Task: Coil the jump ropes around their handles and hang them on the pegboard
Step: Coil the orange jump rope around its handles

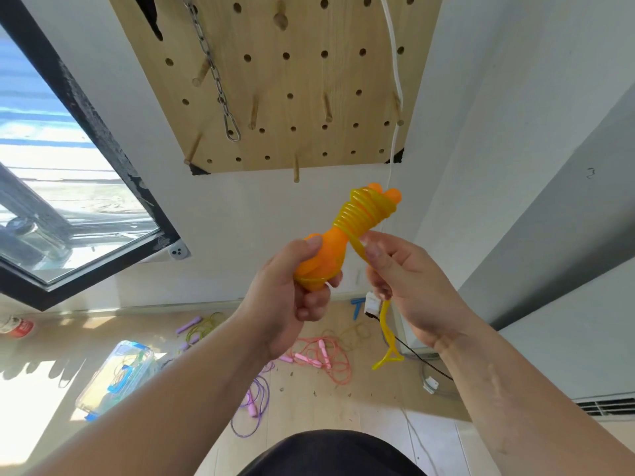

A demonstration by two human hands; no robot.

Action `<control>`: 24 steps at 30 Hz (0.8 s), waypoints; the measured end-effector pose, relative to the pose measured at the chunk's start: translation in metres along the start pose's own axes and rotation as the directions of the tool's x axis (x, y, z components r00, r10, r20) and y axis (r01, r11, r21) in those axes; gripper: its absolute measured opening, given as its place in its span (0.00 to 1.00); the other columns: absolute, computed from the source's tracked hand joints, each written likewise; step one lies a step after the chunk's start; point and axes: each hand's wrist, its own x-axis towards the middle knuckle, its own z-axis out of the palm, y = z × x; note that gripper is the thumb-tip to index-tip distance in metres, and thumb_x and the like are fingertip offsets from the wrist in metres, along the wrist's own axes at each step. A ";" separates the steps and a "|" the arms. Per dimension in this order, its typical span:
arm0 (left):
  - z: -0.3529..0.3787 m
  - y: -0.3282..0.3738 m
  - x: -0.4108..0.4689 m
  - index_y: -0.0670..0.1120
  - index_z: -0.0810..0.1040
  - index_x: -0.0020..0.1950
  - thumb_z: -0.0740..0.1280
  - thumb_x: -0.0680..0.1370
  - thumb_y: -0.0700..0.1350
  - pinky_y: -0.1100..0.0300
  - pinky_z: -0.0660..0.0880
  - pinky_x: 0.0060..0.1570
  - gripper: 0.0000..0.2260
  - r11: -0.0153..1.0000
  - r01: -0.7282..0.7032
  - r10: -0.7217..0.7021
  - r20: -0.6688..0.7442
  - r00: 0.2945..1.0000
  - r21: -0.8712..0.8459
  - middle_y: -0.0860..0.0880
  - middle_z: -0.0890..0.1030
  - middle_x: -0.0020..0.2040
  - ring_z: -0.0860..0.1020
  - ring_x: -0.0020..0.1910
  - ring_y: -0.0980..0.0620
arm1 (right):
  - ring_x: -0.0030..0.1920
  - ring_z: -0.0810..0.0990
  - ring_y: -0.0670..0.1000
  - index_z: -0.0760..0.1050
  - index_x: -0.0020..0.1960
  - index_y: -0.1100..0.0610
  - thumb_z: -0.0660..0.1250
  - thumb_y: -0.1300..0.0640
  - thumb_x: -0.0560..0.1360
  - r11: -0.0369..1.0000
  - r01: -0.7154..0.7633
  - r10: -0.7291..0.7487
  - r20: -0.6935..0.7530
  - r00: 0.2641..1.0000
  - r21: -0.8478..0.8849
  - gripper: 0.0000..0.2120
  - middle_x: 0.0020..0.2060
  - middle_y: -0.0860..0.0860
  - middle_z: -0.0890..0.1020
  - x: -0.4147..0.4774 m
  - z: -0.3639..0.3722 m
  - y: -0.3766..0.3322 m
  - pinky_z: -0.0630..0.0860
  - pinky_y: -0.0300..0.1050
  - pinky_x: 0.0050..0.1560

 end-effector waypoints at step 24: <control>-0.005 -0.017 0.019 0.42 0.73 0.62 0.82 0.61 0.56 0.58 0.70 0.44 0.36 -0.151 -0.258 0.715 0.285 0.638 0.954 0.48 0.79 0.51 0.80 0.44 0.44 | 0.24 0.66 0.42 0.73 0.33 0.51 0.66 0.48 0.81 0.976 0.043 -0.106 -0.288 0.952 -0.216 0.18 0.22 0.42 0.69 0.001 0.024 -0.009 0.63 0.35 0.28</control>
